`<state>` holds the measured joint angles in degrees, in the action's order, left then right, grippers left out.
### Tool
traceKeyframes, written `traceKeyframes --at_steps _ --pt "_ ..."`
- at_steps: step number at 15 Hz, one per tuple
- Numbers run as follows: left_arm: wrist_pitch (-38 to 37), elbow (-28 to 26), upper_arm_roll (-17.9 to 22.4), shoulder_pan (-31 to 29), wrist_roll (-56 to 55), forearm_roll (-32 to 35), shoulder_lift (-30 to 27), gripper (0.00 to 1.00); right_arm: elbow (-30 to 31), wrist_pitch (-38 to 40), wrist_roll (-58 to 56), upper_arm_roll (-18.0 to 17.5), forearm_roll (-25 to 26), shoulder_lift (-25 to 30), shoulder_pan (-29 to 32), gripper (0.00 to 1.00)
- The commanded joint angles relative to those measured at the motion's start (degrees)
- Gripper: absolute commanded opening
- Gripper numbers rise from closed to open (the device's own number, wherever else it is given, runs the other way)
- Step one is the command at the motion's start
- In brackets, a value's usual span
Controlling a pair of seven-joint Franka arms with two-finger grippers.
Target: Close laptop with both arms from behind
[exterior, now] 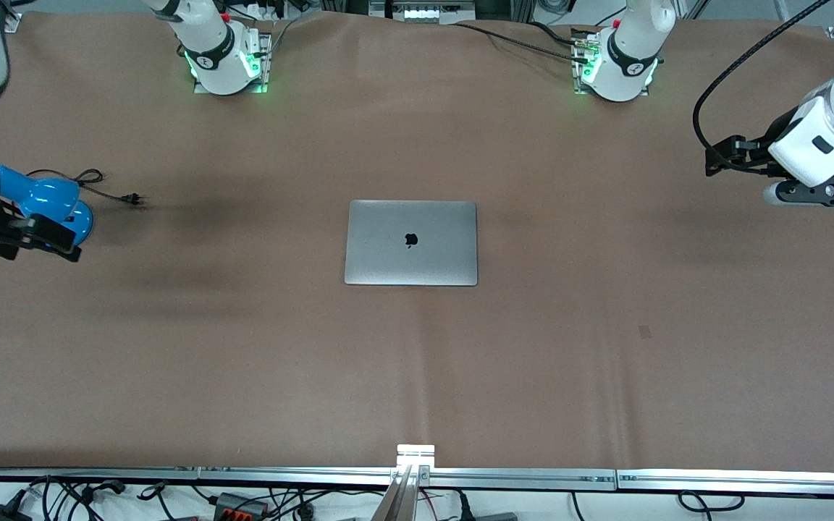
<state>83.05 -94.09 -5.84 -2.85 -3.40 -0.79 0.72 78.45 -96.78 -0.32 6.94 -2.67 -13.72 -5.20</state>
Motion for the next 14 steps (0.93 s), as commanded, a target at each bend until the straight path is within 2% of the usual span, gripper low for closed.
traceKeyframes --at_steps 1,3,6,9,11,14 --pt "-0.4 0.2 2.3 0.3 -1.9 -2.7 -0.8 1.0 4.6 0.2 -1.4 -2.0 1.3 3.1 2.2 1.0" --pt "-0.1 0.1 2.3 0.3 -2.0 -2.6 -1.0 1.0 4.5 0.2 -1.5 -2.3 1.3 3.3 3.2 1.0" --pt "0.3 -0.2 1.7 0.8 -3.4 -2.1 -1.0 1.0 4.4 -0.1 -1.4 -5.3 1.3 3.3 6.1 1.0" --pt "1.5 -0.5 2.0 0.7 -4.0 -2.1 -1.2 1.0 4.9 0.4 -1.4 -6.0 1.6 4.3 5.9 1.0" --pt "1.7 -0.3 2.1 0.7 -4.0 -2.0 -1.1 1.0 7.6 0.9 -1.3 -6.0 1.6 6.4 5.9 1.0" --pt "1.8 0.3 1.9 0.7 -4.1 -2.0 -0.7 1.0 14.9 -1.1 -1.2 -6.0 3.0 10.9 5.8 1.0"
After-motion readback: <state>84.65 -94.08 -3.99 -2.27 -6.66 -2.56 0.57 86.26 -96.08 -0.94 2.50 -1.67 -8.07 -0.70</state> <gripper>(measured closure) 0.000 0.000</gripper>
